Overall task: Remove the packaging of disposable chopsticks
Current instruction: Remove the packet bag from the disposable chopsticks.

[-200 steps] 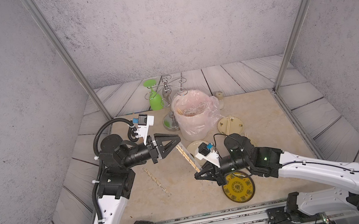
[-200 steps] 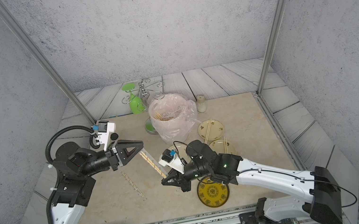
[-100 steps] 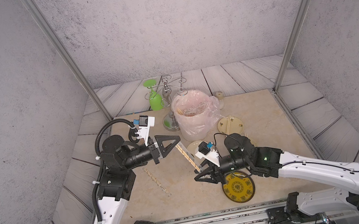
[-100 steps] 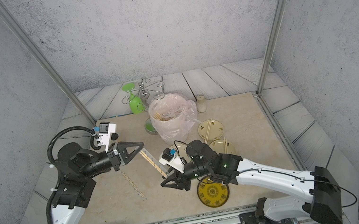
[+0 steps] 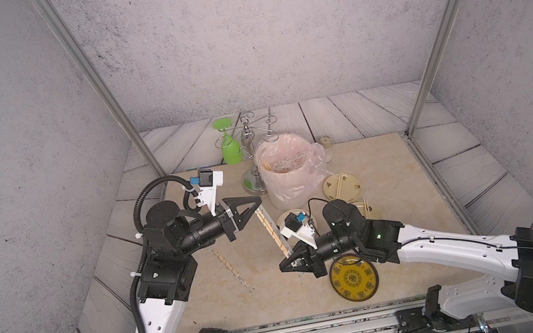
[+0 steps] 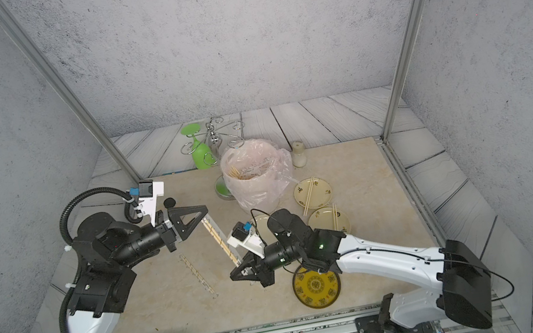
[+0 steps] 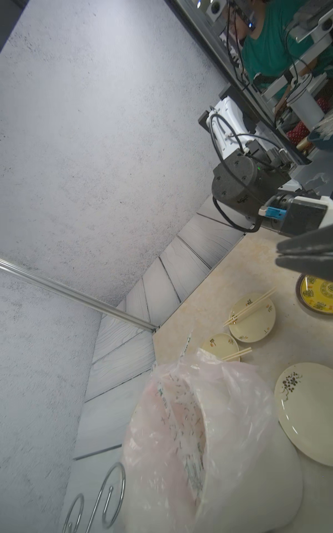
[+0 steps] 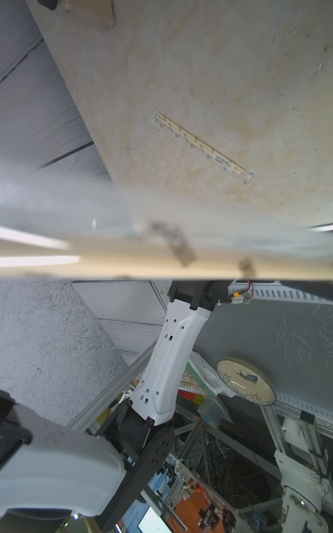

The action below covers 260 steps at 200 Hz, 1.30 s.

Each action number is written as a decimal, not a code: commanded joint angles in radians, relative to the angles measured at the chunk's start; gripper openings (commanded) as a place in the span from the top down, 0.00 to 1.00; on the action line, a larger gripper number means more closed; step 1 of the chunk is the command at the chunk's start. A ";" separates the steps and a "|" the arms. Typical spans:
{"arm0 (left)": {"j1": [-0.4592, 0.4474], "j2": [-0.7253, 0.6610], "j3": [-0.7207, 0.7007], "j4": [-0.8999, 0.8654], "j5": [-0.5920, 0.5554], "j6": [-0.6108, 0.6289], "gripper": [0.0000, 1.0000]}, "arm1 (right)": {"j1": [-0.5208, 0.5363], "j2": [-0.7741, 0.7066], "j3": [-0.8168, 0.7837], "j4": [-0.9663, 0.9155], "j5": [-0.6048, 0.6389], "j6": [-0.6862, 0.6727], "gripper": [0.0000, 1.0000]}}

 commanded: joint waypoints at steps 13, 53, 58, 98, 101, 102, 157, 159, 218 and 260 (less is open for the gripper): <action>-0.014 -0.063 -0.014 -0.063 -0.186 0.179 1.00 | -0.005 -0.005 0.024 0.048 0.023 0.111 1.00; -0.058 -0.094 -0.063 -0.029 -0.317 0.150 1.00 | -0.005 0.049 0.179 -0.012 -0.006 0.322 1.00; -0.068 -0.094 -0.065 -0.028 -0.335 0.147 1.00 | -0.005 0.055 0.201 -0.029 0.003 0.340 1.00; -0.165 -0.084 -0.106 0.003 -0.466 0.107 1.00 | -0.025 0.095 0.340 -0.130 0.108 0.467 1.00; -0.172 -0.082 -0.113 0.015 -0.466 0.101 1.00 | -0.029 0.098 0.348 -0.128 0.115 0.472 1.00; -0.175 -0.082 -0.115 0.019 -0.466 0.099 1.00 | -0.031 0.099 0.350 -0.128 0.118 0.475 1.00; -0.390 -0.084 -0.170 0.055 -0.600 0.121 1.00 | -0.104 0.176 0.544 -0.179 0.207 0.422 1.00; -0.395 -0.083 -0.169 0.051 -0.604 0.118 1.00 | -0.104 0.180 0.548 -0.179 0.207 0.424 1.00; -0.462 -0.112 -0.155 -0.001 -0.735 0.086 1.00 | -0.128 0.147 0.442 -0.152 0.212 0.427 1.00; -0.461 -0.161 -0.106 -0.017 -0.783 0.121 1.00 | -0.127 0.039 0.325 -0.234 0.305 0.340 1.00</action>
